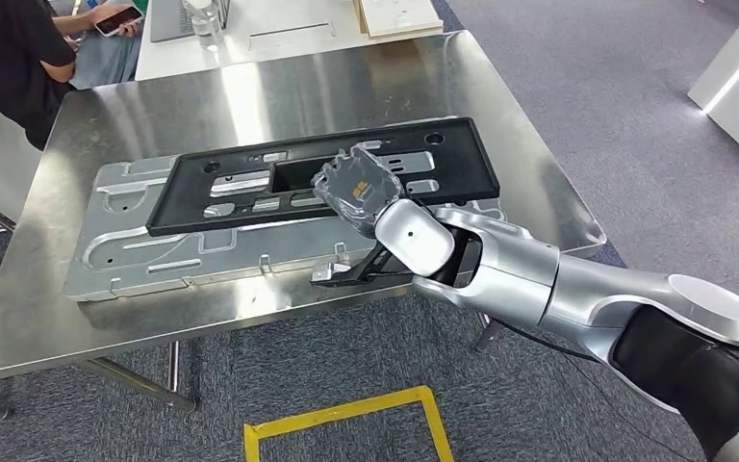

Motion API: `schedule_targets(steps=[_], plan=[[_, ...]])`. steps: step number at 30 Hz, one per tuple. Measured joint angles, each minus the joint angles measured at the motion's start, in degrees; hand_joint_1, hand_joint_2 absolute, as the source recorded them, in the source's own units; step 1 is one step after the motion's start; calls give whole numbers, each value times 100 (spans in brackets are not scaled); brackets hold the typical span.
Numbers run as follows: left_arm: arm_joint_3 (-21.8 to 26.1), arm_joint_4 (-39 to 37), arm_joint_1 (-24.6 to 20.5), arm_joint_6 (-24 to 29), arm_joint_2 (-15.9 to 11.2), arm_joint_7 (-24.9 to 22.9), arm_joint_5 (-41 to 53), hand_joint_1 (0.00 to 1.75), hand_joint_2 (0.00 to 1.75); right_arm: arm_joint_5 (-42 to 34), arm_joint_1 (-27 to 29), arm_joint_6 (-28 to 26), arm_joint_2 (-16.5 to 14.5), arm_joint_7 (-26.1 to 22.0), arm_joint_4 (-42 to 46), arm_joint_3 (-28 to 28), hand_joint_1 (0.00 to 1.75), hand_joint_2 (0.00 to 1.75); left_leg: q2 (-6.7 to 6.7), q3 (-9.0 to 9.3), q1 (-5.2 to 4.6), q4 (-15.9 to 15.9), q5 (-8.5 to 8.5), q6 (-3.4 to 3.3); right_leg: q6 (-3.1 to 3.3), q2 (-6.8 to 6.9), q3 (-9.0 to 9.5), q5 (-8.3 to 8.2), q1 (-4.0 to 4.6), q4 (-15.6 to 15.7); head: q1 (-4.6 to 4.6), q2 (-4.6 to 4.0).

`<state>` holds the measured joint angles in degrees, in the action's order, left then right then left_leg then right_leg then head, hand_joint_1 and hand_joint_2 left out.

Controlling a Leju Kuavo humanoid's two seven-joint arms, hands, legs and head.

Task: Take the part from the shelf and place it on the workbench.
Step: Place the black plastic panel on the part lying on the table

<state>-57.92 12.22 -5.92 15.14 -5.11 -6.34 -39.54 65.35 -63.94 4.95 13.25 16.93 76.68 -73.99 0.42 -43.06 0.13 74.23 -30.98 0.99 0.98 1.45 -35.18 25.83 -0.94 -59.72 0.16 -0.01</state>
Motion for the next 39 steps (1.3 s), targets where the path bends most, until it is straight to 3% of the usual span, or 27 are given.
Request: schedule_targets(steps=[2, 4, 7, 9, 11, 13, 14, 15, 16, 18, 20, 23, 25, 28, 30, 31, 32, 33, 35, 36, 39], plan=[[0, 0, 27, -1, 0, -3, -3, 0, 175, 2, 24, -3, -11, 0, -21, -1, 175, 175, -67, 178, -7, -607, 485, -43, -10, 73, 114, 79, 10, 3, 0, 0], [0, 0, 26, -1, -3, -7, -7, 0, 175, 10, 18, -16, -21, 1, -39, -2, 175, 175, -172, 477, -50, -1292, 786, -109, -44, 128, 198, 141, 26, 22, -4, 0], [0, 0, 13, -2, -7, -7, -7, 0, 175, 17, 18, -49, -29, -13, -53, -1, 175, 175, -175, 610, -122, -1562, 763, -201, -130, 205, 246, 180, 41, 61, -9, -1], [0, 0, 28, -1, -7, -10, -9, 0, 175, 21, 17, -55, -39, -31, -60, 0, 175, 175, -135, 685, -93, -1636, 759, -260, -188, 173, 255, 245, 37, 18, -19, 0], [0, 0, 28, 1, -7, -14, -14, 0, 175, 29, 7, -59, -42, -44, -73, 1, 175, 175, -114, 773, -61, -1710, 754, -329, -210, 12, 48, 444, 39, -407, -38, 1], [0, 0, 7, 1, -7, -15, -16, 0, 175, 33, 25, -62, -39, -55, -95, 0, 175, 175, -89, 806, -71, -1714, 722, -387, -210, -113, -407, 691, 42, -1174, -54, 1], [0, 0, -3, 1, -7, -13, -15, 0, 175, 33, 48, -62, -38, -60, -108, -1, 175, 175, -69, 820, -73, -1709, 703, -400, -216, -132, -611, 725, 41, -1451, -60, 1], [0, 0, -7, 1, -7, -12, -14, 0, 175, 33, 70, -62, -38, -65, -120, -1, 175, 175, -44, 836, -75, -1700, 681, -405, -220, -138, -726, 660, 38, -1538, -60, 0], [0, 0, -11, 1, -7, -9, -13, 0, 175, 33, 85, -62, -38, -69, -131, -2, 175, 175, -18, 854, -74, -1684, 654, -401, -222, -138, -728, 497, 35, -1406, -61, 0], [0, 0, -8, 2, -7, -7, -10, 0, 175, 35, 90, -62, -37, -73, -147, -2, 175, 175, 31, 885, -68, -1620, 580, -371, -207, -140, -472, 59, 29, -690, -61, -1], [0, 0, -6, 3, -7, -7, -9, 0, 175, 42, 85, -62, -38, -75, -160, -2, 175, 175, 71, 865, -82, -1524, 505, -316, -172, -149, -230, -151, 33, -136, -58, -1], [0, 0, -3, -5, -7, -3, -10, 0, 175, 50, 93, -62, -39, -79, -178, -2, 175, 175, 94, 840, -91, -1481, 471, -246, -99, -149, -182, -138, 47, -40, -56, 1], [0, 0, 6, -12, -4, 2, -10, 0, 175, 54, 93, -58, -38, -79, -191, -2, 175, 175, 61, 774, -92, -1261, 368, -168, -43, -143, -141, -141, 25, 5, -45, 0], [0, 0, -10, -10, -2, 8, 0, 0, 175, 66, 78, -44, -44, -81, -205, -2, 175, 175, 11, 371, -39, -349, -72, -55, 13, -140, -73, -119, 2, 34, -12, 0], [0, 0, -14, -4, -2, 6, 4, 0, 175, 68, 78, -26, -44, -80, -217, -2, 175, 175, 1, 107, 3, 81, -200, -16, 18, -138, -52, -96, -5, 33, -12, 0], [0, 0, -12, -1, -2, 0, 2, 0, 175, 68, 78, -15, -44, -73, -226, -2, 175, 175, -3, 92, 22, 31, -111, -3, 8, -139, -40, -84, -11, 33, -13, 0], [0, 0, -6, 4, -2, -14, -4, 0, 175, 68, 77, -4, -42, -56, -233, -1, 175, 175, -8, 185, 39, -231, 78, 5, -6, -140, -21, -71, -18, 33, -13, 0], [0, 0, 1, 9, -2, -29, -11, 0, 175, 68, 73, 8, -38, -27, -238, -1, 175, 175, -14, 363, 53, -651, 316, 8, -26, -141, 3, -55, -26, 33, -13, 1], [0, 0, 7, 18, -3, -52, -23, 0, 175, 68, 47, 27, -19, 42, -245, 7, 175, 175, -19, 698, 44, -1360, 586, -10, -77, -140, 32, -33, -26, 42, -11, 0], [0, 0, 5, 22, -4, -54, -25, 0, 175, 67, 30, 33, -4, 72, -250, 14, 175, 175, -16, 780, 27, -1532, 613, -32, -109, -138, 36, -31, -23, 52, -11, 0], [0, 0, 2, 38, -7, -51, -15, 0, 175, 66, -2, 37, 51, 111, -268, 39, 175, 175, -7, 823, 5, -1608, 597, -124, -202, -137, 43, -21, -19, 72, -15, 1]])
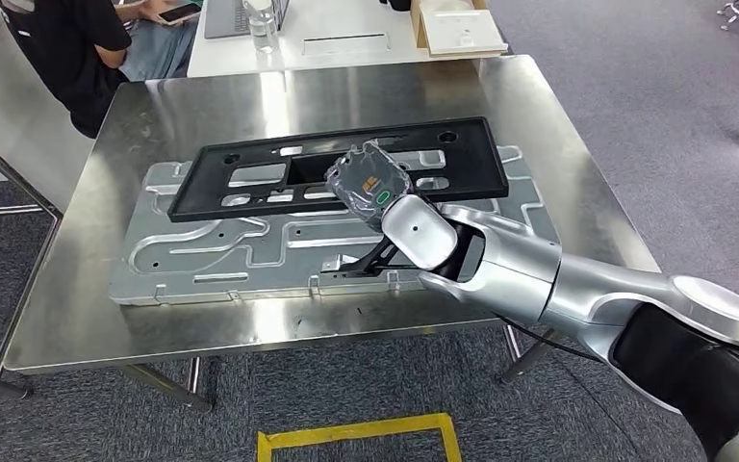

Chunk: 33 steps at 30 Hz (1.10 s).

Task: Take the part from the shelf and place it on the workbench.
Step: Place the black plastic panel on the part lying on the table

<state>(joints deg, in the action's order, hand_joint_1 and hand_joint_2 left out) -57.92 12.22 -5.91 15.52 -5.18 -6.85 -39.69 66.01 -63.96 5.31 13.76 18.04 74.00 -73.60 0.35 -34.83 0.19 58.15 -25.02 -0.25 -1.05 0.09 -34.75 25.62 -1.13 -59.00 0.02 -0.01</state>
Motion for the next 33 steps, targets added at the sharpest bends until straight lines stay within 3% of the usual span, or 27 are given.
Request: schedule_targets(steps=[2, 5, 6, 7, 8, 10, 12, 17, 18, 20, 22, 23, 24, 26, 27, 29, 31, 33], plan=[[0, 0, -2, 13, -1, 5, 9, 0, 175, 0, -21, 0, 41, 7, -10, 14, 175, 175, -5, 38, 18, -49, 16, -85, -33, -3, -101, 142, 6, -226, -11, 0], [-1, 0, -18, 19, -1, 15, 18, 0, 175, 1, -36, 2, 84, 12, -20, 22, 175, 175, -8, 59, 5, -63, -6, -188, -27, -14, -641, 601, 25, -1283, -27, -1], [-2, 0, -21, 22, -1, 16, 21, 0, 175, 2, -20, 3, 90, 12, -22, 22, 175, 175, -7, 64, -1, -56, -19, -201, -28, -16, -815, 667, 26, -1579, -27, -1], [-2, 0, -23, 25, -2, 17, 24, 0, 175, 2, -2, 6, 94, 12, -26, 22, 175, 175, -5, 72, -6, -45, -37, -208, -29, -15, -903, 621, 21, -1682, -28, -1], [-2, 0, -26, 27, -2, 17, 26, 0, 175, 2, 11, 8, 100, 12, -31, 22, 175, 175, 2, 83, -6, -26, -60, -205, -28, -14, -876, 468, 14, -1551, -28, -1], [-3, 0, -22, 28, 2, 18, 27, 0, 175, 2, 14, 10, 110, 12, -42, 22, 175, 175, 19, 106, -4, 36, -136, -175, -17, -12, -569, 61, 2, -827, -28, 0], [-4, -1, -24, 33, 3, 19, 28, 0, 175, 5, 7, 9, 113, 12, -53, 22, 175, 175, 36, 94, -23, 123, -217, -117, 7, -18, -305, -93, 7, -275, -25, 0], [-4, -2, -23, 80, 10, 15, 23, 0, 175, 35, 15, 9, 115, 12, -70, 22, 175, 175, 32, 52, -21, 274, -359, 13, 133, -26, -168, -32, 1, -122, -13, 1], [-4, -2, -24, 83, 9, 15, 23, 0, 175, 43, 14, 9, 113, 12, -72, 22, 175, 175, 21, -53, -12, 499, -458, 44, 162, -25, -122, -17, -10, -102, -5, 0], [-6, -2, -28, 85, 9, 14, 22, 0, 175, 51, 21, 10, 105, 6, -74, 22, 175, 175, 3, -439, 2, 1202, -681, 97, 196, -25, -42, 35, -1, -88, 11, -1], [-8, -2, -22, 85, 9, 14, 22, 0, 175, 52, 42, 11, 99, 0, -77, 20, 175, 175, 2, -782, 7, 1638, -673, 113, 202, -26, 40, 103, 10, -88, 10, -1], [-9, -2, -15, 85, 10, 12, 20, 0, 175, 53, 50, 12, 98, -2, -79, 19, 175, 175, 2, -817, 7, 1555, -510, 103, 199, -27, 91, 142, 16, -88, 10, 0], [-9, -2, -7, 85, 10, 10, 19, 0, 175, 55, 54, 12, 95, -4, -80, 18, 175, 175, 2, -745, 5, 1264, -257, 78, 196, -29, 150, 184, 22, -87, 10, 0], [-9, -3, 3, 85, 7, 3, 17, 0, 175, 62, 50, 13, 85, -8, -82, 18, 175, 175, 3, -466, -20, 546, 161, 3, 176, -33, 255, 262, 30, -69, 4, -1], [-11, -3, -3, 85, 3, 2, 17, 0, 175, 66, 47, 12, 80, -8, -84, 18, 175, 175, -1, -341, -51, 285, 237, -41, 154, -37, 285, 289, 26, -55, 3, -1], [-18, -4, -21, 86, -7, 1, 17, 0, 175, 69, 48, 13, 73, -9, -89, 18, 175, 175, -7, -233, -116, 122, 178, -107, 92, -39, 310, 316, 8, -19, 1, -1], [-23, -5, -32, 88, -16, 1, 16, 0, 175, 70, 56, 12, 65, -10, -90, 18, 175, 175, -12, -149, -119, 9, 144, -147, 21, -30, 350, 356, -6, -2, -2, -1], [-25, -6, -24, 91, -20, -1, 13, 0, 175, 75, 45, 9, 60, -10, -91, 19, 175, 175, -22, -19, -85, -98, 124, -194, -20, -26, 242, 472, 4, -262, -15, -1]])
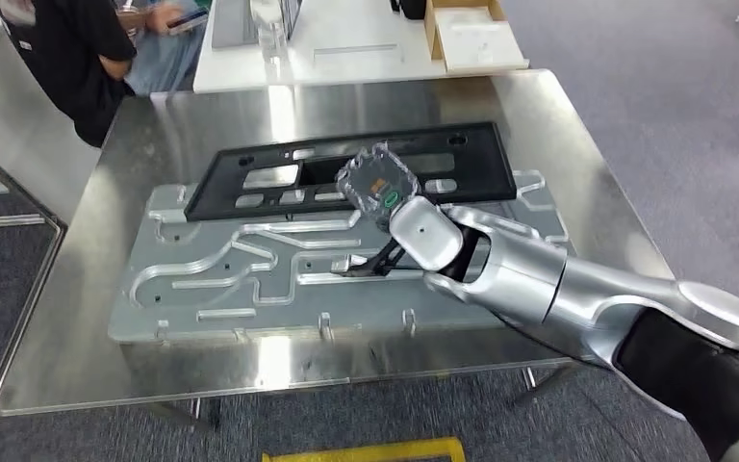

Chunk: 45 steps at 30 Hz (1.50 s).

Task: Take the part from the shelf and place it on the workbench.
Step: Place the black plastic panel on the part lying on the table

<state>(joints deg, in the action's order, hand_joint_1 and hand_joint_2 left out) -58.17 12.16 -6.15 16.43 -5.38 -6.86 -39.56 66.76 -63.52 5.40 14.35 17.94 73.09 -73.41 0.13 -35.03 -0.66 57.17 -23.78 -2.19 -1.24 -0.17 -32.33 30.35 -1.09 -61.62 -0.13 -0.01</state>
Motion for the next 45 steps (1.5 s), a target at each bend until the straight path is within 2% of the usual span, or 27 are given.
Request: schedule_targets(steps=[3, 4, 5, 7, 8, 9, 10, 13, 15, 18, 19, 20, 21, 23, 24, 25, 27, 29, 31, 33, 34, 35, 36, 39, 40, 42, 45], plan=[[-5, -1, -2, 25, 1, 0, -19, 0, 175, 8, 27, -7, 1, -20, -8, -1, 175, 175, -1, 109, 12, -25, -81, -71, -19, -4, -710, 277, 3, -1084, -13, -1], [-7, -1, -6, 35, 1, 1, -30, 0, 175, 8, 58, -10, 1, -34, -12, -2, 175, 175, 10, 142, 14, -15, -121, -75, -30, -3, -917, 254, -1, -1306, -17, -1], [-8, -1, -7, 42, 1, 2, -42, 0, 175, 8, 87, -11, 1, -48, -15, -3, 175, 175, 23, 182, 17, 1, -166, -73, -38, -2, -1024, 119, -5, -1321, -22, -1], [-10, -1, 3, 45, 3, 1, -61, 0, 175, 8, 109, -17, 1, -57, -21, -6, 175, 175, 50, 272, 26, 63, -281, -47, -39, 3, -921, -405, -12, -750, -35, -1], [-10, -1, 9, 48, 4, -3, -74, 0, 175, 10, 104, -27, 1, -57, -25, -6, 175, 175, 58, 296, 17, 112, -347, -20, -30, 4, -799, -607, -6, -405, -38, 0], [-10, -1, 14, 51, 5, -7, -92, 0, 175, 11, 98, -42, -1, -58, -27, -5, 175, 175, 67, 298, 8, 160, -403, 9, -4, 0, -694, -719, 0, -128, -37, 1], [-10, -1, 15, 55, 7, -9, -113, 0, 175, 14, 98, -59, -6, -62, -29, -6, 175, 175, 72, 288, 5, 192, -441, 39, 22, -5, -635, -743, 10, 29, -33, 1], [-10, -1, 20, 51, 8, 53, -208, 0, 175, 18, 115, -98, -17, -73, -42, -7, 175, 175, 80, 265, 17, 200, -488, 111, 109, -18, -598, -682, 17, 121, -27, 1], [-10, -1, 35, 48, 9, 131, -276, 0, 175, 21, 118, -120, -17, -72, -50, -8, 175, 175, 58, 167, 33, 422, -629, 179, 164, -20, -558, -677, -4, 162, -15, 1], [-9, -1, 42, 45, 9, 213, -309, 0, 175, 23, 152, -183, -23, -72, -52, -8, 175, 175, 32, -377, 74, 1422, -1007, 280, 215, -17, -506, -640, -14, 179, -1, 0], [-8, -1, 45, 44, 9, 225, -311, 0, 175, 23, 178, -195, -26, -72, -54, -8, 175, 175, 30, -550, 89, 1671, -1034, 300, 221, -15, -491, -625, -15, 179, 0, 0], [-8, -1, 51, 43, 9, 233, -311, 0, 175, 23, 203, -199, -27, -72, -55, -8, 175, 175, 28, -634, 104, 1728, -956, 312, 219, -14, -472, -609, -18, 179, -1, 0], [-7, -1, 58, 43, 9, 240, -312, 0, 175, 23, 222, -201, -28, -72, -57, -8, 175, 175, 26, -611, 117, 1570, -780, 317, 211, -15, -449, -594, -23, 178, -1, -1], [-6, -1, 62, 44, 9, 250, -311, 0, 175, 22, 235, -223, -32, -69, -61, -8, 175, 175, 24, -328, 135, 837, -332, 313, 179, -18, -390, -561, -36, 183, -2, -1], [-6, -1, 56, 44, 9, 252, -310, 0, 175, 20, 234, -247, -33, -66, -64, -7, 175, 175, 25, -181, 127, 503, -194, 306, 154, -20, -370, -552, -33, 192, -1, -1], [-6, -1, 47, 44, 9, 253, -308, 0, 175, 15, 233, -277, -34, -62, -67, -7, 175, 175, 29, -78, 113, 275, -130, 289, 123, -22, -362, -549, -30, 203, -2, 0], [-5, -1, 31, 44, 9, 252, -306, 0, 175, 4, 239, -324, -39, -57, -72, -6, 175, 175, 40, -27, 75, 160, -144, 241, 56, -23, -361, -566, -26, 236, -6, 0], [-4, -1, 35, 49, 11, 250, -304, 0, 175, -6, 256, -356, -46, -57, -77, -5, 87, 87, 42, 7, 90, 102, -121, 170, -11, -14, -376, -534, -32, 203, -15, -1], [-3, -1, 42, 71, 16, 244, -309, 0, 175, -11, 275, -428, -56, -62, -98, -4, 0, 0, 37, 53, 109, 41, -94, 108, -43, -3, -527, -331, -14, -131, -31, -1], [-3, -1, 36, 103, 17, 240, -327, 0, 175, -12, 318, -548, -78, -70, -137, -3, 0, 0, 32, 58, 90, 38, -99, 65, -28, 0, -867, -15, 4, -825, -43, 0], [-2, -1, 30, 116, 16, 244, -338, 0, 175, -12, 362, -611, -91, -79, -157, -3, 0, 0, 31, 59, 79, 41, -104, 43, -16, -1, -1026, 81, 9, -1132, -44, -1], [-2, -1, 25, 124, 16, 247, -349, 0, 175, -11, 419, -659, -103, -91, -176, -3, 0, 0, 34, 62, 71, 46, -111, 34, -3, -1, -1109, 84, 11, -1277, -43, 0], [-2, -1, 20, 127, 16, 250, -356, 0, 175, -6, 477, -697, -115, -108, -195, -3, 0, 0, 38, 65, 66, 57, -121, 29, 12, 0, -1086, -16, 11, -1205, -44, 0], [0, -1, 16, 128, 17, 252, -354, 0, 175, 26, 556, -768, -169, -147, -242, -1, 0, 0, 49, 49, 50, 153, -186, 64, 75, 1, -615, -473, 30, -222, -50, 0], [1, -1, 16, 133, 18, 250, -353, 0, 175, 32, 561, -783, -192, -152, -254, 2, 0, 0, 49, 33, 42, 188, -210, 86, 93, 1, -495, -532, 40, 11, -50, 0], [1, -1, 15, 148, 20, 248, -365, 0, 175, 34, 584, -802, -225, -153, -270, 7, 0, 0, 48, 13, 27, 221, -232, 125, 116, -4, -417, -526, 65, 142, -45, 1], [1, -1, 22, 154, 24, 248, -387, 0, 44, 33, 605, -806, -239, -151, -286, 13, 0, 0, 37, -27, 48, 325, -326, 202, 183, 0, -386, -550, 31, 191, -40, 0]])
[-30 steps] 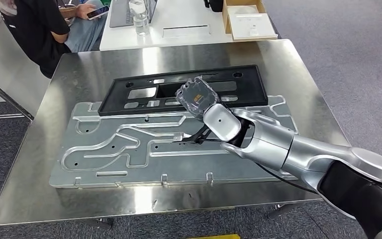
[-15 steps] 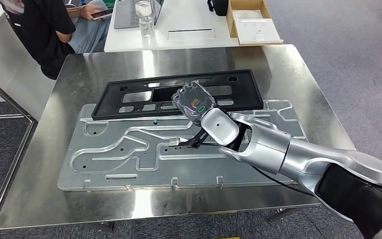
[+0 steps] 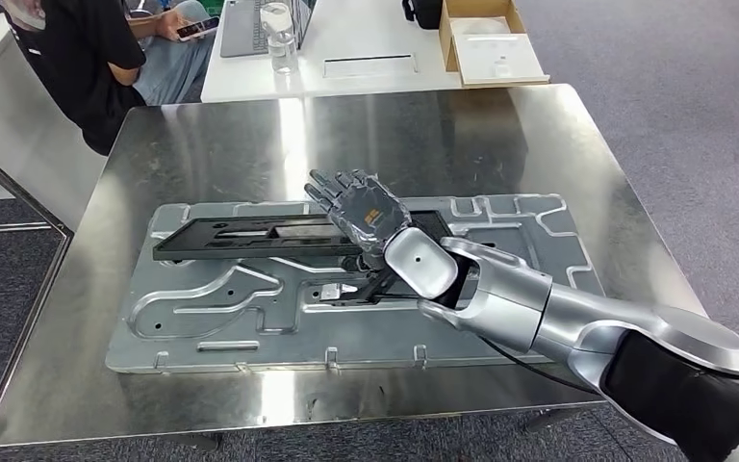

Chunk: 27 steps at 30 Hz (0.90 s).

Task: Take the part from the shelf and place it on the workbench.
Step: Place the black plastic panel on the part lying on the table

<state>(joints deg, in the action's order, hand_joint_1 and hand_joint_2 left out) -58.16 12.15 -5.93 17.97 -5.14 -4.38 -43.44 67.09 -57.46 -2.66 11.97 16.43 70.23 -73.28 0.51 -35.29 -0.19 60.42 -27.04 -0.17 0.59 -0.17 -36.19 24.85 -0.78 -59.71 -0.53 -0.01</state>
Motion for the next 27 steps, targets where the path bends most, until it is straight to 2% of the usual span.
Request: schedule_targets(steps=[1, 4, 5, 6, 7, 9, 10, 11, 14, 15, 17, 19, 20, 21, 22, 24, 26, 27], plan=[[0, 0, 2, 0, 0, 1, -2, 0, 0, 0, 0, -1, -9, 1, -4, 4, 0, 0, -6, -82, 10, 195, -118, 36, 22, 2, 18, -7, -16, 21, 4, 0], [0, 0, 0, -7, -3, 0, -2, 0, 0, -6, 21, -1, -38, 1, -17, 14, 0, 0, -15, -562, 47, 1196, -552, 125, 52, 2, 45, 5, -20, 30, 12, 0], [1, 0, 4, -13, -4, -2, -2, 0, 0, -12, 39, -1, -42, 1, -25, 14, 0, 0, -16, -676, 57, 1388, -575, 139, 54, 2, 49, 11, -21, 29, 12, 0], [1, 0, 13, -23, -4, -6, -4, 0, 0, -18, 59, -2, -43, 1, -32, 14, 0, 0, -16, -694, 66, 1380, -494, 146, 51, 0, 56, 17, -24, 28, 11, -1], [2, 0, 20, -36, -4, -10, -7, 0, 0, -24, 74, -4, -44, 1, -40, 14, 0, 0, -17, -591, 73, 1131, -306, 144, 43, -2, 67, 24, -28, 28, 12, -1], [2, 0, 25, -70, -4, -10, -10, 0, 0, -32, 88, -14, -44, 1, -55, 21, 0, 0, -17, -210, 72, 332, 71, 124, 10, -7, 94, 44, -28, 29, 12, -1], [2, 0, 21, -89, -4, -5, -9, 0, 0, -34, 89, -22, -44, 1, -61, 28, 0, 0, -15, -59, 58, 27, 167, 101, -15, -8, 98, 50, -24, 29, 10, -1], [2, 0, 15, -102, -3, 1, -5, 0, 0, -35, 95, -31, -44, 1, -66, 36, 0, 0, -12, 20, 42, -132, 186, 76, -44, -7, 97, 50, -20, 32, 7, -1], [2, 0, 8, -130, -2, 6, 14, 0, 0, -36, 134, -52, -44, 1, -72, 54, 0, 0, -12, 55, 27, -201, 185, -21, -141, -5, 100, 57, -23, 36, 2, -1], [2, 0, 11, -140, -2, 2, 16, 0, 0, -34, 145, -55, -43, 1, -71, 69, 0, 0, -17, 74, 36, -229, 201, -59, -165, -4, 71, 118, -22, -37, -3, -1], [2, 0, 16, -155, 0, -4, 19, 0, 0, -28, 163, -56, -39, 1, -69, 99, 0, 0, -30, 101, 47, -273, 224, -134, -185, -4, -143, 394, -20, -506, -21, 0], [2, 0, 16, -159, 1, -5, 20, 0, 0, -25, 212, -56, -30, 1, -70, 110, 0, 0, -35, 98, 32, -268, 227, -176, -189, -6, -492, 703, -15, -1237, -32, 0], [1, 0, 15, -160, 1, -5, 20, 0, 0, -24, 247, -55, -26, 1, -71, 110, 0, 0, -36, 93, 26, -256, 229, -183, -192, -5, -605, 756, -17, -1468, -32, -1], [1, 0, 14, -161, 1, -6, 21, 0, 0, -24, 275, -55, -23, 1, -71, 110, 0, 0, -35, 86, 23, -236, 229, -187, -192, -4, -626, 710, -21, -1502, -33, -1], [1, 0, 13, -162, 1, -7, 21, 0, 0, -19, 292, -54, -22, 3, -71, 113, 0, 0, -31, 75, 22, -208, 227, -187, -189, -3, -538, 572, -25, -1319, -33, -1], [2, 0, 14, -168, 2, -10, 22, 0, 0, 2, 295, -51, -21, 16, -71, 125, 0, 0, -20, 37, 16, -135, 200, -163, -169, -2, -182, 241, -27, -605, -33, 0], [2, 0, 16, -169, 4, -17, 24, 0, 0, 28, 292, -46, -21, 31, -67, 139, 0, 0, -12, -24, -3, -59, 185, -117, -133, -6, 20, 93, -13, -159, -25, 0], [2, 0, 17, -166, 5, -22, 25, 0, 0, 37, 293, -41, -21, 34, -64, 142, 0, 0, -10, -50, -10, -46, 192, -87, -111, -9, 27, 94, 1, -118, -23, 1]])
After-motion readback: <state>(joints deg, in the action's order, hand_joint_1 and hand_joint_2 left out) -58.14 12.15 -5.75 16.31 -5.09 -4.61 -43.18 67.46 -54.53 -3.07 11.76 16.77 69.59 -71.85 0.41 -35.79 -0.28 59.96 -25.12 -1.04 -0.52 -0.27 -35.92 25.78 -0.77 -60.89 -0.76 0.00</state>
